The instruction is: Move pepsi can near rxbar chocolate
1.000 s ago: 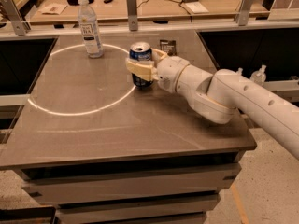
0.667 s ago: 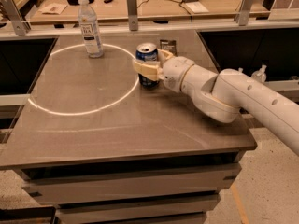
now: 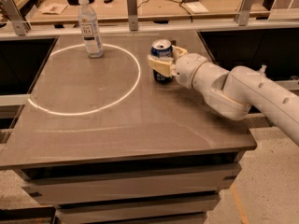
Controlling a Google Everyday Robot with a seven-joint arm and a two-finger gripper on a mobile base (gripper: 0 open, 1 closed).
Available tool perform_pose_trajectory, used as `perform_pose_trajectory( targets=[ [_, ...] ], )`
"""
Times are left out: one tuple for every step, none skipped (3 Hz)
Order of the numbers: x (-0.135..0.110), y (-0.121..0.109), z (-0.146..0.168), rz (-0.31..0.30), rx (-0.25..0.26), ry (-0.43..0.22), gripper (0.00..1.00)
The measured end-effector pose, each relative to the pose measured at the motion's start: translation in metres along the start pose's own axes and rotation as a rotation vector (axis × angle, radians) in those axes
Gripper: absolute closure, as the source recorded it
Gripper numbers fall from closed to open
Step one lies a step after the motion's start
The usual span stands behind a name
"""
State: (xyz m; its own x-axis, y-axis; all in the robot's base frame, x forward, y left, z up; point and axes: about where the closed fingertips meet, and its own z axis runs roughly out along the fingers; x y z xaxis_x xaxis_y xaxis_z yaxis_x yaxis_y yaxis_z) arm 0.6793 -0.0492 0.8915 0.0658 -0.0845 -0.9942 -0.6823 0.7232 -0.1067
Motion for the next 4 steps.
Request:
perform_pose_trajectory(
  targets=[
    [0.005, -0.018, -0.009, -0.02, 0.044, 0.025, 1.0],
    [0.007, -0.033, -0.017, -0.035, 0.076, 0.044, 1.0],
    [0.009, -0.053, -0.031, -0.056, 0.125, 0.07, 1.0],
    [0.007, -0.079, -0.045, -0.074, 0.192, 0.078, 1.0]
  ],
)
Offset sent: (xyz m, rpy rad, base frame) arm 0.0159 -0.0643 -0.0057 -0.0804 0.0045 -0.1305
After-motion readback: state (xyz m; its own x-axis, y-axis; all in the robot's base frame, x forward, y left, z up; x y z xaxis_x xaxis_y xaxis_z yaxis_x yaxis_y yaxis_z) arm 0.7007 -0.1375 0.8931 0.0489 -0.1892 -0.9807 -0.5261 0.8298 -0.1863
